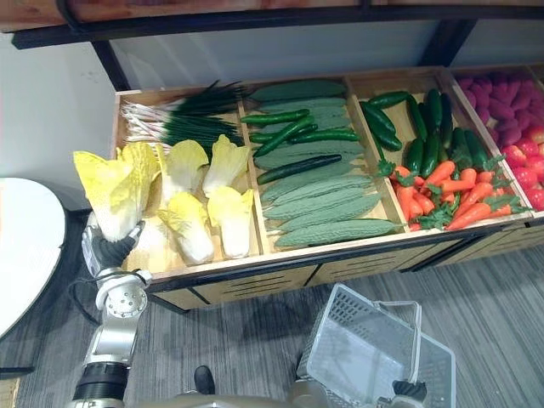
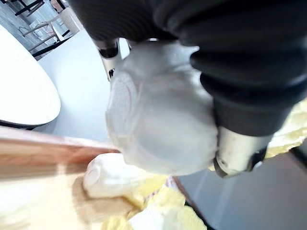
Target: Pick vegetable in the basket
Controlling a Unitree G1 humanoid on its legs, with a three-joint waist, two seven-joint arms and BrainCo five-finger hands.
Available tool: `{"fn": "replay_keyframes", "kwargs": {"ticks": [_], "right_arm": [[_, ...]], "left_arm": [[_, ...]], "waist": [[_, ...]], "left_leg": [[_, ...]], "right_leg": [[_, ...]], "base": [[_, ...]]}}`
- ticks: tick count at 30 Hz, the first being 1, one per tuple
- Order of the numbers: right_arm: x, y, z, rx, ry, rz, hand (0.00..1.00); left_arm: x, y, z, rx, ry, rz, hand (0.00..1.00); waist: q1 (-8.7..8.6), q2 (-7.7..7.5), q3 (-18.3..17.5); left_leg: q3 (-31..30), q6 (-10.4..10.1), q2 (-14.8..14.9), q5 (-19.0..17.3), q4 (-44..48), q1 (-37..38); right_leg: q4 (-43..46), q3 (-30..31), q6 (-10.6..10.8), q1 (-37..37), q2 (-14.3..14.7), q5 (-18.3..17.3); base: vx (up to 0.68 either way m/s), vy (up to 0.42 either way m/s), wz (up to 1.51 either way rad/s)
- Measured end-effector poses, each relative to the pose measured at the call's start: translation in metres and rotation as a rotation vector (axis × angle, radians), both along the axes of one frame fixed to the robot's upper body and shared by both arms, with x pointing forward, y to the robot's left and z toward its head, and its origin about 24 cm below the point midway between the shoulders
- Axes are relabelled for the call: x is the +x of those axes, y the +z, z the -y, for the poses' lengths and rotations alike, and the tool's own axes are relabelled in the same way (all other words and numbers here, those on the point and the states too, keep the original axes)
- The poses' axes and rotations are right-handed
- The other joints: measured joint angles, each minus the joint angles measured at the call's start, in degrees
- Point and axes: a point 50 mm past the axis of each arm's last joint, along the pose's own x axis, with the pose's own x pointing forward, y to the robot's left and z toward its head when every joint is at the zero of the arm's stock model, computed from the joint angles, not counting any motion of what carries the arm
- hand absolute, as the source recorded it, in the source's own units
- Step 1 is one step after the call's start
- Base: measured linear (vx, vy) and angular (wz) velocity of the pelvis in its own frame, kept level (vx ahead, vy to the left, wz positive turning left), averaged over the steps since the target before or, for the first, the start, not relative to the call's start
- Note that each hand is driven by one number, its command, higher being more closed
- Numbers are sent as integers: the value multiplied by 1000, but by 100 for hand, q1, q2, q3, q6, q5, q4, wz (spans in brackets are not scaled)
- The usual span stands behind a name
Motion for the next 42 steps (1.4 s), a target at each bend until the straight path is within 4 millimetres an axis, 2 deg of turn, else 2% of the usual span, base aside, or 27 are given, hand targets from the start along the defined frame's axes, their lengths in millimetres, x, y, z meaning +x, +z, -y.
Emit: {"fn": "replay_keyframes", "kwargs": {"ticks": [4, 6, 7, 9, 10, 11, 12, 13, 14, 15, 19, 24, 27, 30, 36, 42], "right_arm": [[0, 6, 14, -23, 0, 4, 100], [4, 18, 36, -80, 10, 10, 100], [6, 22, 43, -99, 19, 12, 100], [21, 45, 74, -199, 114, 2, 100], [27, 53, 81, -228, 140, 7, 100], [42, 71, 94, -300, 224, 12, 100], [59, 89, 104, -373, 319, 23, 100], [67, 98, 107, -414, 372, 30, 100], [80, 112, 109, -471, 451, 46, 100], [95, 128, 108, -531, 556, 65, 100], [124, 163, 101, -645, 828, 83, 100], [147, 186, 76, -715, 1092, 94, 100], [153, 198, 61, -748, 1205, 132, 100], [158, 210, 42, -773, 1327, 187, 100], [163, 221, 4, -781, 1553, 276, 100], [163, 228, -6, -783, 1631, 293, 100]], "left_arm": [[0, 29, 1, 55, -21, 122, 100], [1, 50, 4, 150, -109, 192, 100], [1, 54, 6, 168, -137, 203, 100], [1, 70, 14, 241, -271, 246, 100], [1, 72, 17, 260, -308, 250, 100], [1, 76, 24, 290, -401, 253, 100], [0, 80, 33, 329, -498, 257, 100], [-1, 82, 36, 345, -541, 257, 100], [-2, 83, 41, 345, -602, 258, 100], [-3, 83, 46, 345, -663, 254, 100], [-6, 79, 59, 274, -866, 208, 100], [-19, 79, 85, 260, -1127, 169, 100], [-27, 82, 105, 208, -1291, 172, 100], [-33, 88, 125, 229, -1435, 187, 100], [-43, 94, 156, 175, -1787, 136, 100], [-56, 82, 169, 154, -1971, 21, 100]], "waist": [[1, -23, -76], [5, -24, -85], [1, -24, -98], [-4, -22, -122], [-12, -19, -149], [-19, -10, -186], [-37, -8, -189], [-51, -7, -191], [-132, -2, -194], [-173, 5, -199], [-215, 31, -241], [-204, 43, -279], [-167, 60, -308], [-153, 94, -347], [-174, 158, -389], [-289, 177, -397]], "left_leg": [[32, 3, -4, 7, -24, 10], [193, 5, -2, 9, -14, 111], [242, 0, -2, 4, -9, 142], [573, -30, -1, -51, -1, 328], [674, -35, -1, -67, -1, 368], [877, -45, 0, -101, -2, 435], [1097, -64, 2, -136, -1, 523], [1194, -77, 4, -150, -2, 561], [1308, -85, 3, -161, -8, 611], [1487, -104, 6, -189, -10, 708], [2102, -177, -3, -281, -34, 1011], [2728, -288, 10, -389, 0, 1374], [3065, -355, 36, -463, 2, 1506], [3365, -446, 98, -531, 39, 1629], [3883, -601, 480, -932, 794, 1694], [4209, -659, 577, -1093, 1042, 1743]], "right_leg": [[3, 40, 16, -4, -6, 13], [6, 212, 39, -1, 7, 36], [6, 273, 51, -9, 12, 45], [3, 602, 70, -35, 44, 101], [3, 700, 71, -66, 57, 117], [0, 907, 73, -134, 88, 163], [-1, 1137, 73, -199, 131, 211], [-7, 1223, 70, -224, 147, 238], [-28, 1339, 79, -235, 167, 269], [-30, 1513, 75, -261, 207, 300], [-120, 2098, 134, -305, 339, 379], [-141, 2577, 139, -296, 487, 474], [-137, 2801, 110, -306, 592, 517], [-122, 2966, 102, -328, 719, 523], [-62, 3319, 42, -355, 948, 571], [0, 3545, 42, -427, 1065, 571]], "base": [[-7, 1, -4], [5, 3, -27], [8, 9, -47], [6, 15, -65], [-7, 16, -82], [-24, 10, -91], [-27, 4, -95], [-28, -4, -77], [-37, -18, -68], [-40, -23, -78], [-33, -43, -77], [-23, -46, -62], [-25, -18, -48], [-19, -27, -41], [-1, -28, -41], [-63, -23, -26]]}}
